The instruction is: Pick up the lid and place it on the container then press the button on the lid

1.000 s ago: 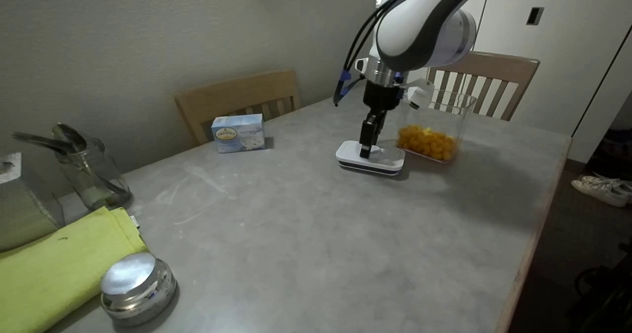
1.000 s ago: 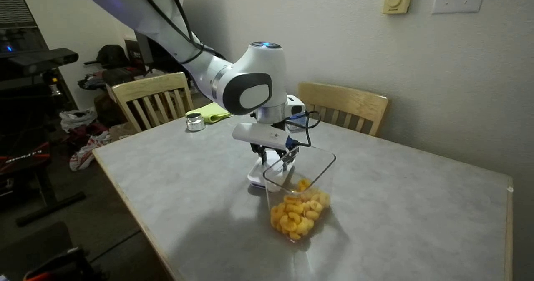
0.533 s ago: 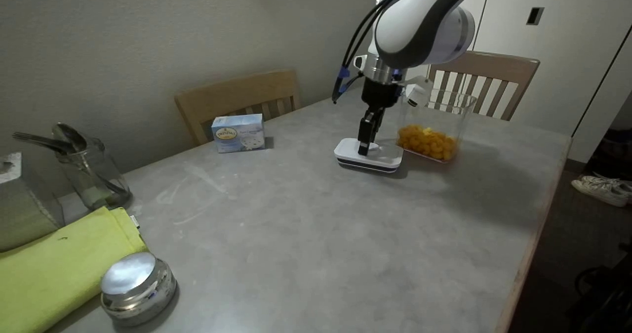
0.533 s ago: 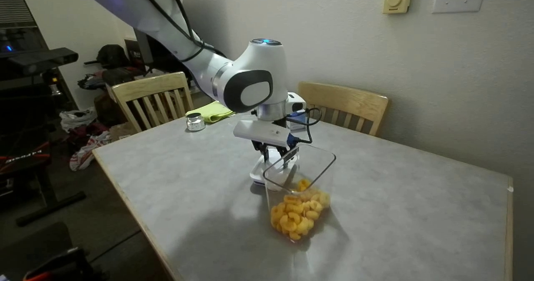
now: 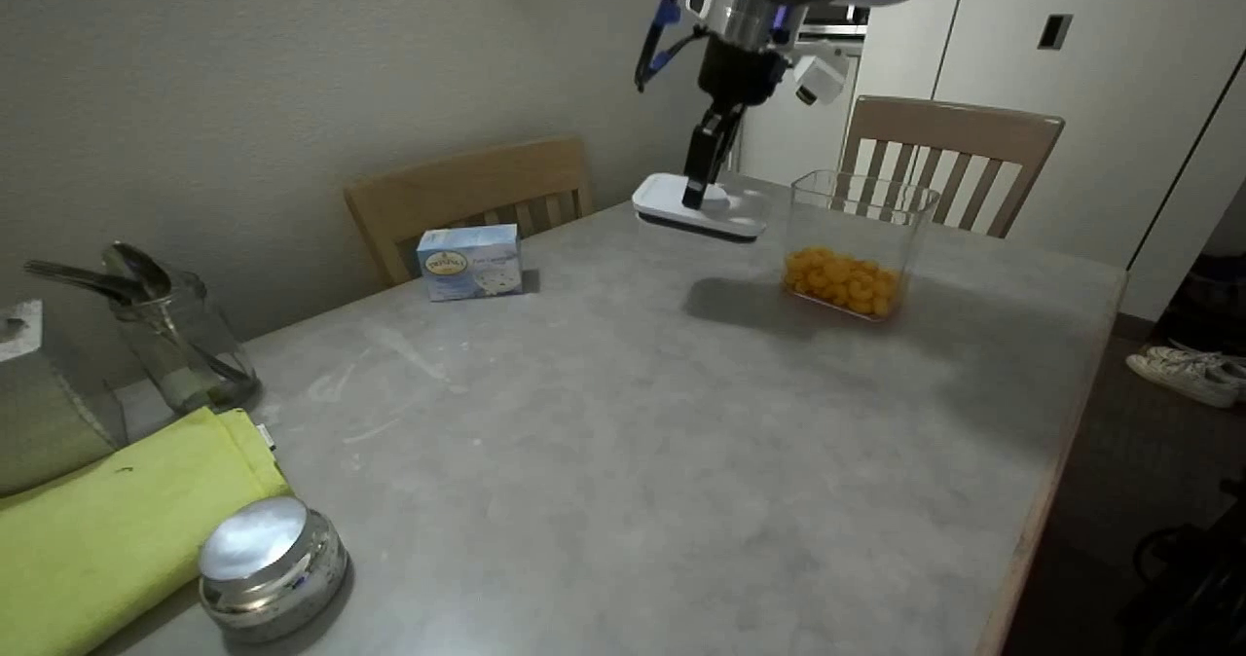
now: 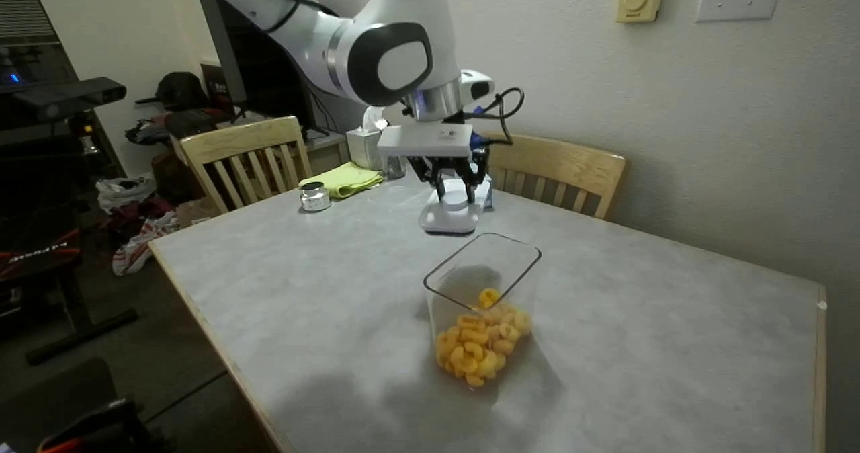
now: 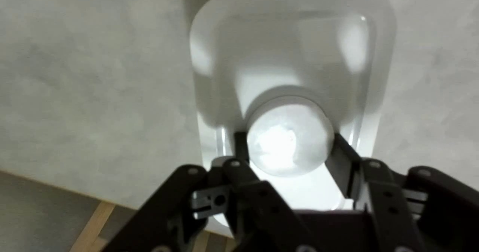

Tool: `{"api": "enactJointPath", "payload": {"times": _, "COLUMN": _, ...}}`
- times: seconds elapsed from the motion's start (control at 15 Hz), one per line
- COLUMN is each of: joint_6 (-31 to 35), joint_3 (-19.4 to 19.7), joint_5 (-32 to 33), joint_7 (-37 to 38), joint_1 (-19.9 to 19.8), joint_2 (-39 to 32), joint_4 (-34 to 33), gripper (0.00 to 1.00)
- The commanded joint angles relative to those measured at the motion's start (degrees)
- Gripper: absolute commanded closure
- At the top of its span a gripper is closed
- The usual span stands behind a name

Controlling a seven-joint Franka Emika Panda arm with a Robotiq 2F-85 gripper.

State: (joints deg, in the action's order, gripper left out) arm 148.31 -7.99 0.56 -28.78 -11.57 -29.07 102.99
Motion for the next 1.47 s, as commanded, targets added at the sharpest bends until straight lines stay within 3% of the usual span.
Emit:
{"api": "enactJointPath", "payload": {"times": 0.0, "joint_6": -1.35, "joint_3": 2.46, "joint_5": 2.34, "joint_7": 1.93, "joint_1": 2.44, "joint_2": 6.6, "joint_4": 1.7, "gripper": 0.71}}
{"api": "enactJointPath", "payload": {"times": 0.4, "joint_6": -1.97, "joint_3": 8.89, "joint_5": 8.23, "joint_7": 14.01, "joint_1": 6.35, "joint_2": 12.78, "joint_4": 3.57, "gripper": 0.71}}
{"api": "enactJointPath", "payload": {"times": 0.67, "joint_6": -4.12, "joint_3": 11.52, "joint_5": 9.17, "joint_7": 18.54, "joint_1": 6.09, "joint_2": 15.79, "joint_4": 7.44, "gripper": 0.71}}
{"api": "enactJointPath", "payload": {"times": 1.4, "joint_6": 1.0, "joint_3": 12.77, "joint_5": 2.68, "joint_7": 12.94, "joint_1": 2.24, "joint_2": 20.51, "joint_4": 22.94, "gripper": 0.71}}
